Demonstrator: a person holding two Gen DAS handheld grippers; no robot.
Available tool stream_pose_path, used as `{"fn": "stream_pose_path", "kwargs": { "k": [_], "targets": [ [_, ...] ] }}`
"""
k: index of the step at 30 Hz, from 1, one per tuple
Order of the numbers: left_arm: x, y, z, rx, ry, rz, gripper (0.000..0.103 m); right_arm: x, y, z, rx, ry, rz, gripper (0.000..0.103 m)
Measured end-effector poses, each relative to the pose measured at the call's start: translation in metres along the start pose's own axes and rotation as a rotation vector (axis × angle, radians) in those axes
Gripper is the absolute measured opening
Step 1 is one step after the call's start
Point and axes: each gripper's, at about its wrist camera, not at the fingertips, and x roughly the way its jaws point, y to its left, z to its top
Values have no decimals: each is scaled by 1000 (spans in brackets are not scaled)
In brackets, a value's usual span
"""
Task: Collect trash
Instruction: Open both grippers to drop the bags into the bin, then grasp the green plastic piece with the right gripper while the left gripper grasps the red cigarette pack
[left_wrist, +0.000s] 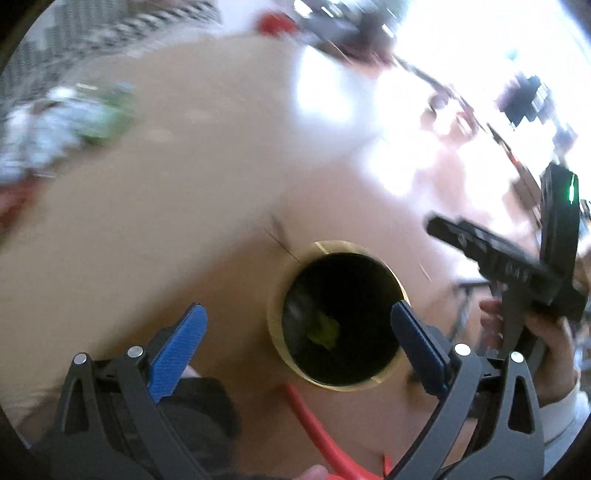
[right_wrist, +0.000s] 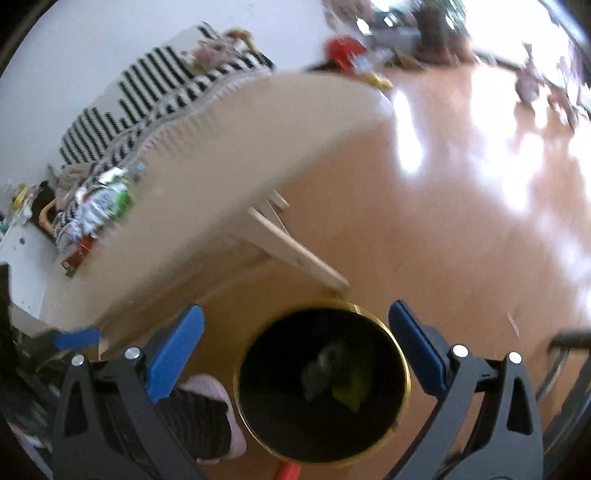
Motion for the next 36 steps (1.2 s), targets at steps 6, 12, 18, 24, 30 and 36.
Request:
{"fn": "stream_pose_path", "kwargs": {
  "k": [6, 12, 18, 24, 30, 36],
  "targets": [
    [-86, 139, 17, -223, -176, 284, 97, 33, 74, 40, -70, -29, 87, 97],
    [-102, 251, 23, -335, -169, 433, 97, 94, 166, 68, -211, 44, 111, 97],
    [-66, 282, 42, -308, -94, 430, 97, 156, 239, 103, -313, 83, 41, 97],
    [-26, 292, 61, -278, -49, 399, 97, 208, 266, 130, -299, 106, -20, 97],
    [-7, 302, 78, -263, -37, 388, 97, 240, 279, 132, -289, 118, -6, 75],
    [-5, 287, 80, -248, -57, 282, 81, 231, 265, 125, -310, 100, 11, 21]
  ]
}}
